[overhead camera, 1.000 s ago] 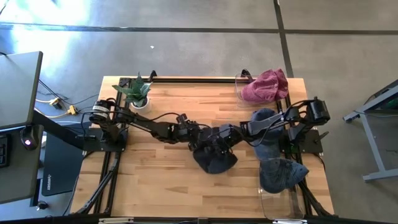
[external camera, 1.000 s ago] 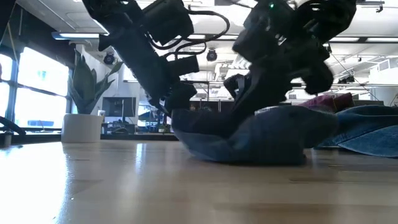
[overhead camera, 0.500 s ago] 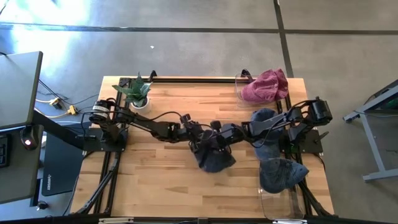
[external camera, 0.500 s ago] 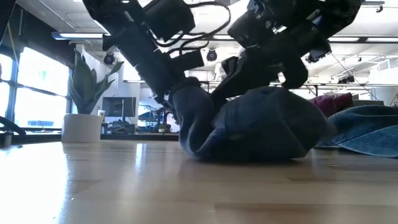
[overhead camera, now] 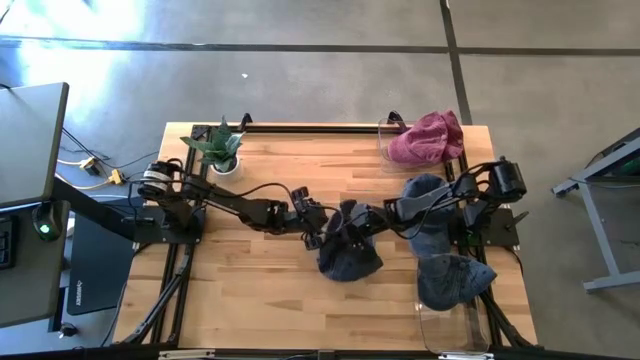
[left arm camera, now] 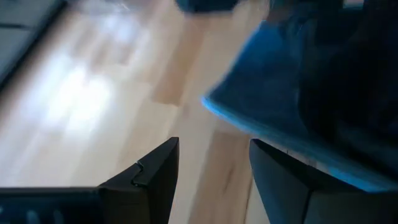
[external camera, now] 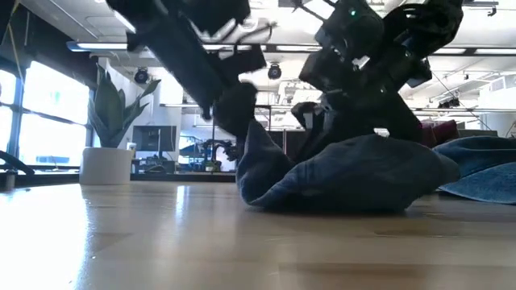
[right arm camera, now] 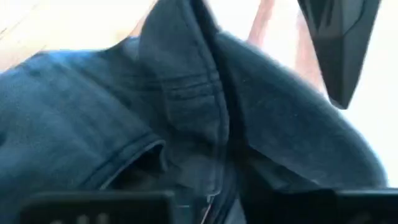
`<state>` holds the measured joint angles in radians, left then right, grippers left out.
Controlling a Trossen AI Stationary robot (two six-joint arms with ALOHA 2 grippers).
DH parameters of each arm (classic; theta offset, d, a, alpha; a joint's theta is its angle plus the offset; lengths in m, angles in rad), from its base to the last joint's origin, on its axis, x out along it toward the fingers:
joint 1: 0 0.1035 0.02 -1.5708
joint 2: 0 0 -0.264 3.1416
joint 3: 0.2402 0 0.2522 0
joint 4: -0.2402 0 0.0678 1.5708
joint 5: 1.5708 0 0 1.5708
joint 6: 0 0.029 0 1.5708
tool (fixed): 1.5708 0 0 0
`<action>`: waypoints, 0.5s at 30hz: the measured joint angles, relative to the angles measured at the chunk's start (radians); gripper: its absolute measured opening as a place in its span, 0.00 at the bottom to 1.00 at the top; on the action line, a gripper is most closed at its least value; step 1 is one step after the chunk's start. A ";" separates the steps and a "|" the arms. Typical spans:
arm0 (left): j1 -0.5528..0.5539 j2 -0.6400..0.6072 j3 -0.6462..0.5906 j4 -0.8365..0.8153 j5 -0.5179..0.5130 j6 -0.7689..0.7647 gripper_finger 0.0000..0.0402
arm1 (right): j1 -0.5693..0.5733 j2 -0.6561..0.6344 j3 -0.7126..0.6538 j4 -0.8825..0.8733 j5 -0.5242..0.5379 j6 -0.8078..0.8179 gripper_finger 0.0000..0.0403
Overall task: Pick & Place hat
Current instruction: Put the left blue cap into the bottom transparent bin
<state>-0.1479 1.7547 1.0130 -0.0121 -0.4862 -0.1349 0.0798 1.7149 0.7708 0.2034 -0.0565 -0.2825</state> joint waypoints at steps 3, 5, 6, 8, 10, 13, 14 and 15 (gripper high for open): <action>-0.036 -0.027 0.039 -0.097 -0.102 -0.005 0.47 | 0.004 -0.057 0.000 -0.029 0.098 0.021 0.30; -0.069 -0.041 0.065 -0.167 -0.172 -0.018 0.47 | 0.015 -0.125 0.002 -0.074 0.181 0.042 0.37; -0.088 -0.047 0.081 -0.192 -0.203 -0.024 0.47 | 0.022 -0.160 0.002 -0.110 0.216 0.054 0.40; -0.122 -0.049 0.111 -0.231 -0.244 -0.026 0.47 | 0.040 -0.245 0.002 -0.187 0.255 0.091 0.44; -0.158 -0.054 0.131 -0.260 -0.260 -0.024 0.47 | 0.053 -0.324 0.001 -0.278 0.243 0.146 0.45; -0.191 -0.066 0.163 -0.232 -0.180 0.012 0.47 | 0.064 -0.410 0.001 -0.403 0.144 0.263 0.45; -0.195 -0.067 0.167 -0.210 -0.126 0.026 0.47 | 0.068 -0.423 0.001 -0.447 0.107 0.299 0.45; -0.196 -0.066 0.166 -0.190 -0.068 0.034 0.47 | 0.075 -0.431 0.000 -0.479 0.082 0.329 0.44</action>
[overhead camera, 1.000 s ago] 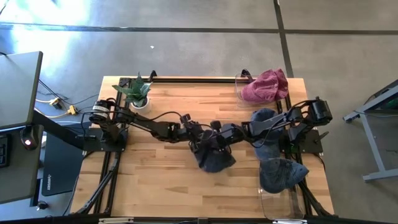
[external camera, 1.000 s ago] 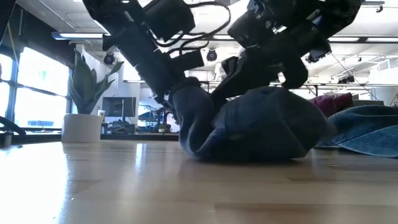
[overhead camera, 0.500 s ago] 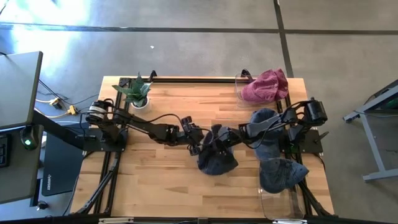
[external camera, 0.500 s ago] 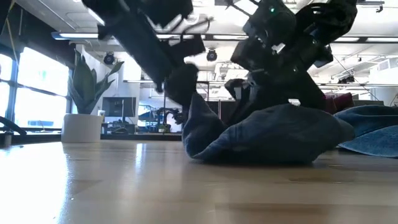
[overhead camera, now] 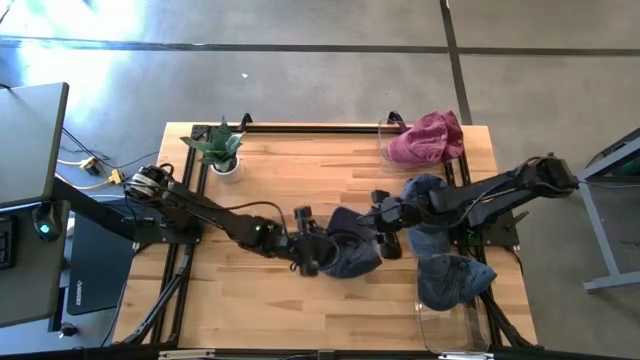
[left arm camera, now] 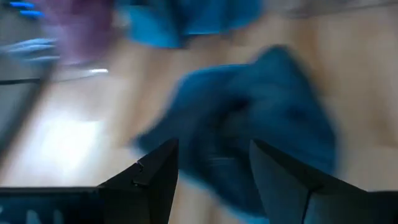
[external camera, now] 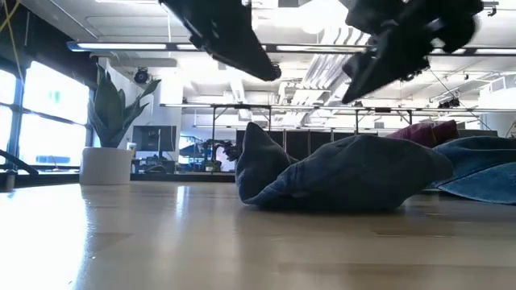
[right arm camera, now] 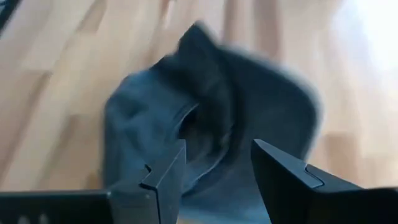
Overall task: Pick & Place hat
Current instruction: Put the left blue cap into the bottom transparent bin
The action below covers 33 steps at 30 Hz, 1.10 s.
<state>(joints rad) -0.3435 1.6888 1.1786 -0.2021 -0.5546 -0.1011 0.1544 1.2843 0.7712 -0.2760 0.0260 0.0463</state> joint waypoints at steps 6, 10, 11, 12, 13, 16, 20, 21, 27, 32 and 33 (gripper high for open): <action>0.046 0.071 -0.002 0.172 0.216 0.048 0.47 | 0.059 0.053 0.000 -0.091 -0.034 0.066 0.39; 0.111 0.134 0.001 0.137 0.258 -0.002 0.47 | 0.076 0.133 -0.001 -0.053 -0.075 0.020 0.36; 0.125 0.139 -0.004 0.073 0.247 -0.031 0.47 | 0.075 0.152 -0.001 -0.048 -0.089 0.008 0.35; 0.137 0.139 -0.007 0.016 0.222 -0.061 0.47 | 0.073 0.170 -0.001 -0.048 -0.107 0.000 0.35; 0.149 0.139 -0.007 -0.009 0.194 -0.088 0.47 | 0.069 0.187 -0.001 -0.048 -0.126 -0.004 0.35; 0.163 0.131 0.000 -0.111 0.080 -0.163 0.47 | 0.058 0.209 -0.001 -0.059 -0.210 -0.009 0.35; 0.147 0.113 -0.004 -0.213 -0.055 -0.202 0.47 | 0.052 0.191 -0.002 -0.075 -0.328 -0.028 0.35; 0.141 0.108 0.001 -0.213 -0.076 -0.206 0.47 | 0.052 0.177 -0.002 -0.065 -0.331 -0.031 0.35; 0.117 0.085 0.037 -0.360 -0.145 -0.275 0.47 | 0.051 0.148 0.000 0.020 -0.231 -0.054 0.35; 0.106 0.019 0.053 -0.539 -0.221 -0.414 0.47 | 0.066 0.164 -0.007 -0.008 -0.346 -0.112 0.35; 0.109 0.003 0.050 -0.558 -0.207 -0.434 0.47 | 0.073 0.165 -0.014 0.006 -0.377 -0.115 0.35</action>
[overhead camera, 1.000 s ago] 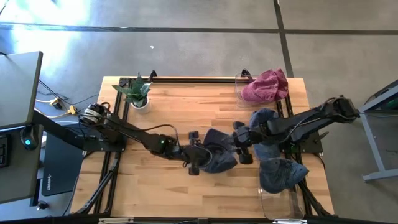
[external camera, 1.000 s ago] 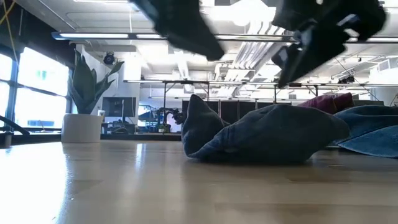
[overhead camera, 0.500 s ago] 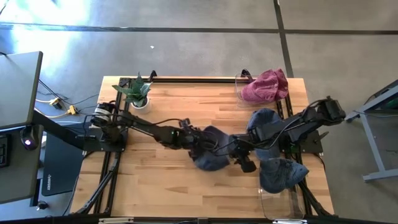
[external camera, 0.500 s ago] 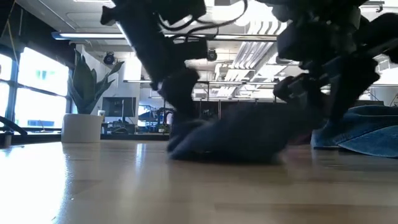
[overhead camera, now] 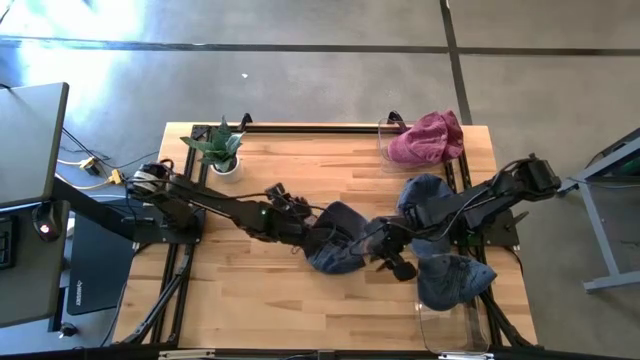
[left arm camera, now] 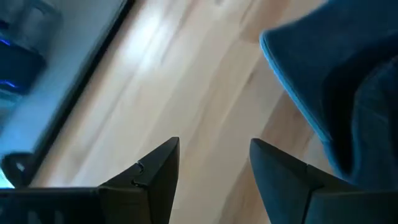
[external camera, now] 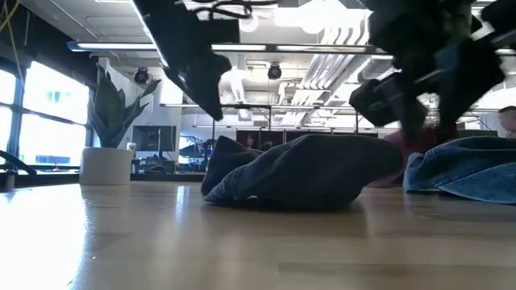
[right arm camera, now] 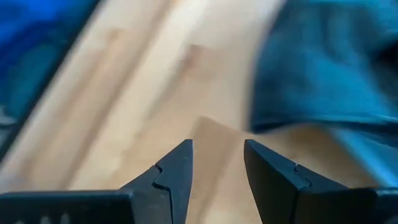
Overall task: Pick & Place hat
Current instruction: Put the left blue cap into the bottom transparent bin
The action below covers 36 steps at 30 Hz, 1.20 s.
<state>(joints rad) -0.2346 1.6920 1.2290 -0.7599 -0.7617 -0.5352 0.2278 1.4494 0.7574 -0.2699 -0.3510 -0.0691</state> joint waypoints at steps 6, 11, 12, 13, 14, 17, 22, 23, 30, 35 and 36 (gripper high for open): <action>0.090 -0.023 -0.115 0.096 0.063 0.002 0.47 | 0.030 0.054 -0.022 0.095 -0.090 0.007 0.30; 0.165 0.013 -0.239 0.335 0.162 0.087 0.47 | 0.021 0.129 -0.022 0.212 -0.027 -0.022 0.23; 0.175 0.022 -0.263 0.378 0.188 0.110 0.47 | 0.017 0.134 -0.021 0.224 0.010 -0.039 0.22; 0.181 0.028 -0.279 0.436 0.209 0.142 0.47 | 0.013 0.135 -0.015 0.229 0.060 -0.055 0.21; 0.185 0.032 -0.293 0.500 0.233 0.174 0.47 | 0.011 0.135 -0.007 0.236 0.109 -0.066 0.20; 0.183 0.042 -0.323 0.607 0.309 0.242 0.47 | -0.002 0.130 0.009 0.238 0.245 -0.042 0.17; 0.182 0.057 -0.322 0.739 0.401 0.300 0.47 | -0.029 0.136 0.014 0.244 0.353 0.036 0.15; 0.183 0.058 -0.323 0.754 0.418 0.303 0.47 | -0.035 0.137 0.014 0.236 0.357 0.047 0.15; 0.182 0.058 -0.321 0.892 0.537 0.322 0.47 | -0.063 0.142 0.014 0.150 0.355 0.109 0.14; 0.181 0.028 -0.304 0.814 0.509 0.297 0.47 | -0.093 0.142 0.014 0.027 0.355 0.155 0.15; 0.181 0.019 -0.294 0.791 0.484 0.282 0.47 | -0.099 0.142 0.014 0.011 0.356 0.161 0.15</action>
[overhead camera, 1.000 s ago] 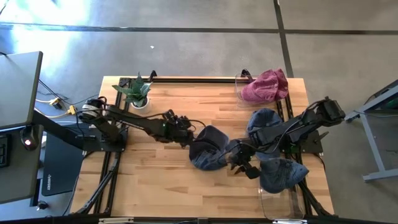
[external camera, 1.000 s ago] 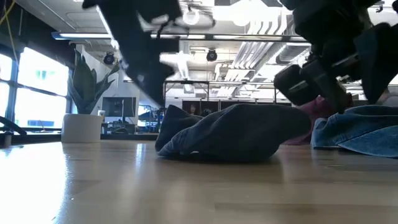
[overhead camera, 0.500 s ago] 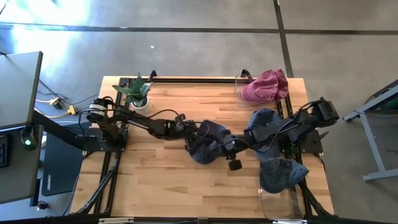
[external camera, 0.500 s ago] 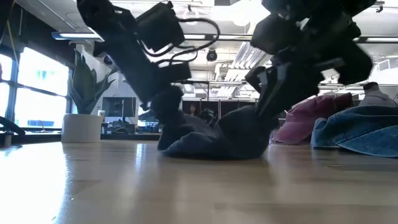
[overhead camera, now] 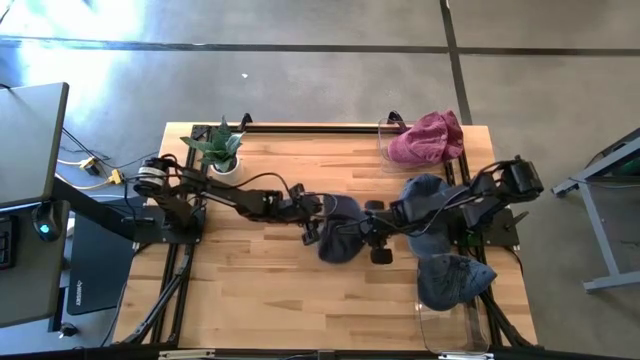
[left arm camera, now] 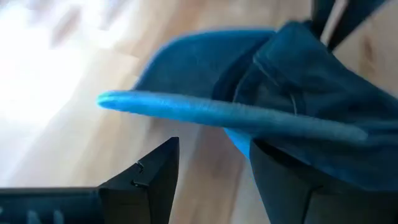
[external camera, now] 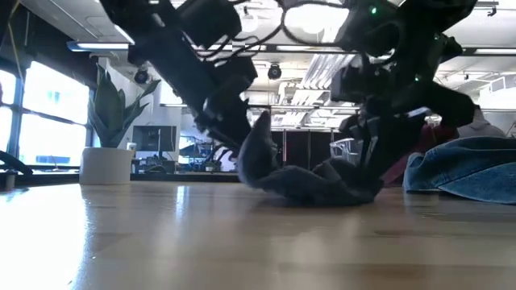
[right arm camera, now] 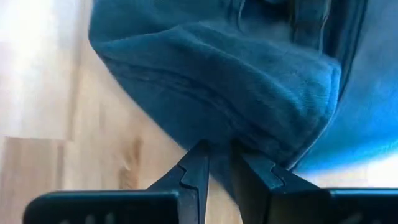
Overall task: Pick & Place hat
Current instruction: Put the left blue cap into the bottom transparent bin
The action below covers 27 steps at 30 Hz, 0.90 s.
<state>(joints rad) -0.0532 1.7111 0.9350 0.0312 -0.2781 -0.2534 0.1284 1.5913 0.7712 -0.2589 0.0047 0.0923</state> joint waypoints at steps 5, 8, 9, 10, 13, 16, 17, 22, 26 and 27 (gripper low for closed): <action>0.001 -0.021 0.006 -0.095 -0.150 -0.051 0.47 | -0.013 0.000 0.003 -0.082 -0.062 -0.010 0.14; 0.001 -0.021 0.003 -0.095 -0.158 -0.049 0.47 | -0.008 -0.017 0.030 -0.181 -0.066 0.002 0.13; 0.001 -0.019 0.003 -0.095 -0.158 -0.045 0.47 | -0.004 -0.029 0.044 -0.210 -0.059 0.016 0.13; 0.001 -0.009 0.003 -0.088 -0.159 -0.042 0.47 | 0.000 -0.044 0.056 -0.229 -0.043 0.030 0.12; 0.001 0.032 0.002 -0.091 -0.158 -0.039 0.47 | 0.021 -0.088 0.067 -0.227 0.012 0.039 0.11; 0.001 0.043 0.004 -0.069 -0.155 -0.021 0.47 | 0.037 -0.125 0.065 -0.146 0.035 0.020 0.11; 0.001 0.044 0.004 -0.066 -0.155 -0.013 0.47 | 0.043 -0.130 0.064 -0.110 0.049 0.009 0.11; 0.001 0.047 0.003 0.021 -0.097 0.014 0.47 | 0.051 -0.091 0.064 0.102 0.089 -0.028 0.16; 0.000 0.047 0.003 0.064 -0.037 0.025 0.47 | 0.045 0.003 0.064 0.171 0.077 -0.060 0.26; 0.000 0.047 0.003 0.071 -0.024 0.025 0.47 | 0.043 0.029 0.063 0.183 0.097 -0.074 0.29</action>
<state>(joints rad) -0.0528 1.7576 0.9379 0.1025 -0.3019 -0.2287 0.1713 1.6201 0.8346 -0.0760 0.1013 0.0181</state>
